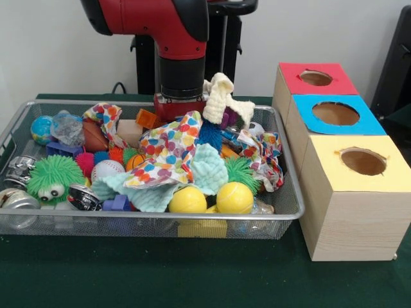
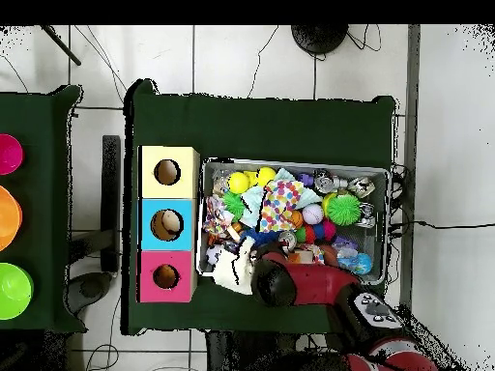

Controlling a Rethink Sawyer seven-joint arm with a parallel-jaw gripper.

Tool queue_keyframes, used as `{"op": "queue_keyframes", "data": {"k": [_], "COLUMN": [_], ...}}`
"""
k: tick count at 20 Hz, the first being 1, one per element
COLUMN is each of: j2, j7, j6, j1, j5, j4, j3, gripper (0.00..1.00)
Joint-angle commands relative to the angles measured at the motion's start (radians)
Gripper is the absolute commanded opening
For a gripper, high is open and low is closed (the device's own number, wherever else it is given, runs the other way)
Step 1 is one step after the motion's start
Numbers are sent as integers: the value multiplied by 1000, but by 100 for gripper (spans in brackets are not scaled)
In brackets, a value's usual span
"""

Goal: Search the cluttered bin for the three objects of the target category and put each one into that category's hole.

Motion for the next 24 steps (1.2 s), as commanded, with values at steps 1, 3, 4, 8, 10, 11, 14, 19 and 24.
{"op": "queue_keyframes", "data": {"k": [1, 3, 4, 8, 10, 11, 14, 19, 24], "j2": [35, 31, 31, 29, 29, 28, 19, 0, -9], "j7": [272, 273, 271, 257, 253, 252, 254, 246, 229], "j6": [-26, -31, -36, -40, -43, -46, -47, -39, -37], "j1": [93, 104, 109, 112, 113, 112, 122, 124, 122], "j5": [75, 90, 98, 120, 132, 138, 155, 175, 185], "j4": [178, 185, 189, 195, 198, 203, 212, 229, 230], "j3": [67, 64, 63, 59, 62, 62, 62, 65, 59], "gripper": [0, 0, 0, 0, 0, 0, 0, 0, 0]}}
